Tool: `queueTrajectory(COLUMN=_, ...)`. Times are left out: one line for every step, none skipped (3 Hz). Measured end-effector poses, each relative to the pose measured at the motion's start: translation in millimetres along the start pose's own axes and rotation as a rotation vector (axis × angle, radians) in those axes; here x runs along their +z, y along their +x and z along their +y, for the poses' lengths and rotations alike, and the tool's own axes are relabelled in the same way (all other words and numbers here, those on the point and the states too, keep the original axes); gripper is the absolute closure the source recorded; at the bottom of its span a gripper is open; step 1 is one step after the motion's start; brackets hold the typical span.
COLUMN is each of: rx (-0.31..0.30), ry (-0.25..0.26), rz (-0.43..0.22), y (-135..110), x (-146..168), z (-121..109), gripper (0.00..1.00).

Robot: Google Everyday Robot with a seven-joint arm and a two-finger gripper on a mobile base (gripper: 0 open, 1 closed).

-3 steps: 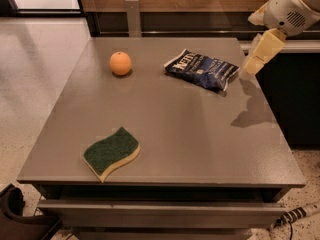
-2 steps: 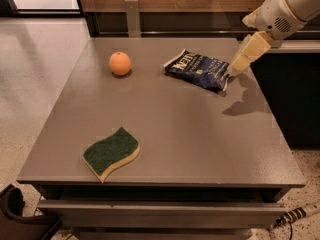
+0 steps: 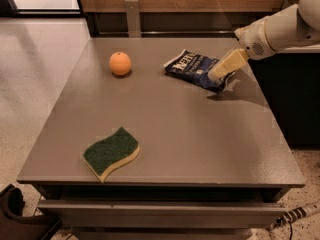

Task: Move blue chip bag near sponge

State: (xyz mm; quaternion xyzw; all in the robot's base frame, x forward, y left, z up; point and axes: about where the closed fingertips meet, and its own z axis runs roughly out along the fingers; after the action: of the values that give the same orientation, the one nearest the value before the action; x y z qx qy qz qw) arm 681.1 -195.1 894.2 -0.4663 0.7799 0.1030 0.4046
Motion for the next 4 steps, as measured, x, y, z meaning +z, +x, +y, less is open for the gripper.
queueTrajectory(rx=0.000, ry=0.000, rz=0.000, y=0.0, x=0.1, z=0.0, gripper=0.00)
queueTrajectory(rx=0.050, ry=-0.011, rz=-0.025, y=10.2, x=25.5, z=-5.6, gripper=0.00)
queueTrajectory(rx=0.106, ry=-0.022, rz=-0.069, y=20.4, x=43.4, z=-10.8, gripper=0.00)
queueTrajectory(rx=0.173, ry=-0.049, rz=-0.137, y=31.1, x=56.6, z=-10.0, gripper=0.23)
